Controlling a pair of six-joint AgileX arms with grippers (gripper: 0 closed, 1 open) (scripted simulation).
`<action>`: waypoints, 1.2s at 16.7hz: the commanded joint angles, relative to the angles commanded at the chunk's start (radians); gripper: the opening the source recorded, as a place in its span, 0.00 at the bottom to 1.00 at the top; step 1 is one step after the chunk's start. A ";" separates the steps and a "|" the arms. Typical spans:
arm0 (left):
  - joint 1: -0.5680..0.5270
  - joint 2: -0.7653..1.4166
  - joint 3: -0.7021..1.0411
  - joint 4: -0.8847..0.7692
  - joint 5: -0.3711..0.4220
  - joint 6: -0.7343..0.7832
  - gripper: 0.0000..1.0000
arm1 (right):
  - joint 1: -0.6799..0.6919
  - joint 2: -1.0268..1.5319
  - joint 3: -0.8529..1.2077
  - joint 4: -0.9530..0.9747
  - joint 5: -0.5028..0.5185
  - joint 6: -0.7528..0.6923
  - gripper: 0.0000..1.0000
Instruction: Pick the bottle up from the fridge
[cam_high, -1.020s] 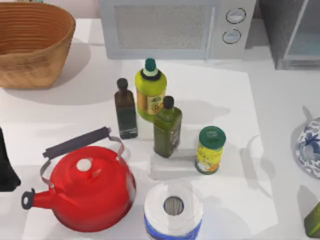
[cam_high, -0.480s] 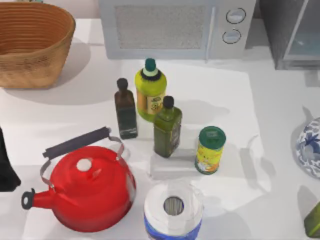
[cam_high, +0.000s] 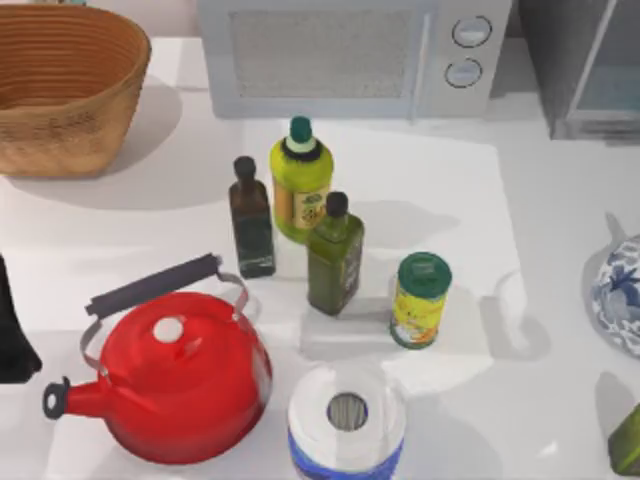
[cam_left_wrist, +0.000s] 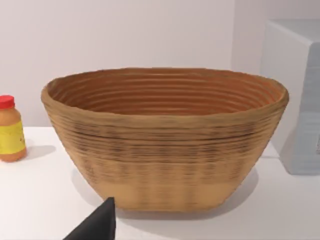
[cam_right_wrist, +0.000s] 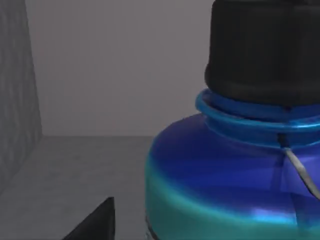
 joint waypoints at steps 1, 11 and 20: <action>0.000 0.000 0.000 0.000 0.000 0.000 1.00 | 0.004 0.016 0.036 -0.020 0.005 0.000 1.00; 0.000 0.000 0.000 0.000 0.000 0.000 1.00 | 0.011 0.037 0.078 -0.049 0.011 -0.001 0.70; 0.000 0.000 0.000 0.000 0.000 0.000 1.00 | 0.011 0.037 0.078 -0.049 0.011 -0.001 0.02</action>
